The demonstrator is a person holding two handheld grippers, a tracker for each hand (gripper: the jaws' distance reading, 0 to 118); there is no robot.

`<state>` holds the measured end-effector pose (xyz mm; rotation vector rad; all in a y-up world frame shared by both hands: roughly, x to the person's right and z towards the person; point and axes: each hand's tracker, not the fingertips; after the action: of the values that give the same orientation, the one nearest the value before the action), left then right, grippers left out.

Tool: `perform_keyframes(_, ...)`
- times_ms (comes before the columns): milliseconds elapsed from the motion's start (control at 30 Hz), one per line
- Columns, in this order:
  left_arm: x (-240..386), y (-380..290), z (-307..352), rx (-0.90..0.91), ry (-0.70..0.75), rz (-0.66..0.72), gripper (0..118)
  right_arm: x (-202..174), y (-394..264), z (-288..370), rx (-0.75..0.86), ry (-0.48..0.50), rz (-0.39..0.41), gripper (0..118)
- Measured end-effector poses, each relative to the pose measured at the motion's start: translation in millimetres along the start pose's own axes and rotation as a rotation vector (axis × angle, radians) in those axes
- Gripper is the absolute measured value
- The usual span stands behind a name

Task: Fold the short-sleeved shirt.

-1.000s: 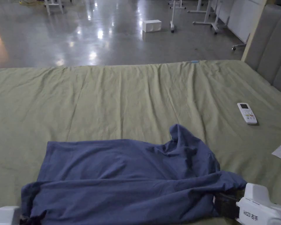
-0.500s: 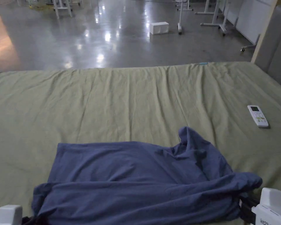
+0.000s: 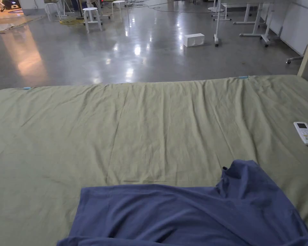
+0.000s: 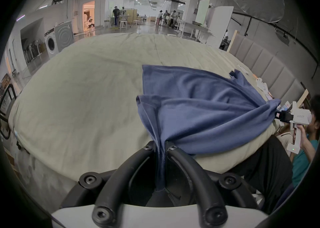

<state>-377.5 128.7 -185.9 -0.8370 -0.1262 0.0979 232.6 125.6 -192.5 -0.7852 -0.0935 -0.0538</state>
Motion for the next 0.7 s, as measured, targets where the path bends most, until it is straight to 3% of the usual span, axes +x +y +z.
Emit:
perform_keyframes(67,-3,-10,-9,-0.001,-0.003,0.033,11,-2,-5,-8,-0.022,0.002,-0.003,6)
perform_keyframes(100,-7,-14,-13,0.004,-0.013,0.075,20,-3,-7,-11,-0.025,0.006,-0.005,9)
perform_keyframes(133,-12,-17,-16,0.001,-0.021,0.104,37,-3,-6,-13,-0.036,-0.001,0.0,22)
perform_keyframes(167,-16,-19,-17,-0.004,-0.024,0.127,65,-2,-6,-14,-0.064,-0.032,0.014,54)
perform_keyframes(200,-19,-18,-14,0.002,-0.016,0.124,80,1,-5,-11,-0.063,-0.054,0.016,73)
perform_keyframes(233,-20,-18,-8,0.014,-0.002,0.128,82,4,-4,-4,-0.05,-0.049,0.005,77)
perform_keyframes(367,-7,-2,45,0.169,0.033,0.036,82,12,7,49,0.095,-0.024,-0.079,75)
perform_keyframes(467,26,19,87,0.29,0.1,-0.098,82,3,20,93,0.276,0.015,-0.033,77)
perform_keyframes(633,72,46,145,0.568,-0.044,-0.023,81,-36,38,136,0.466,0.038,0.065,78)
perform_keyframes(700,93,50,158,0.628,0.02,-0.072,78,-52,41,149,0.509,0.097,0.075,76)
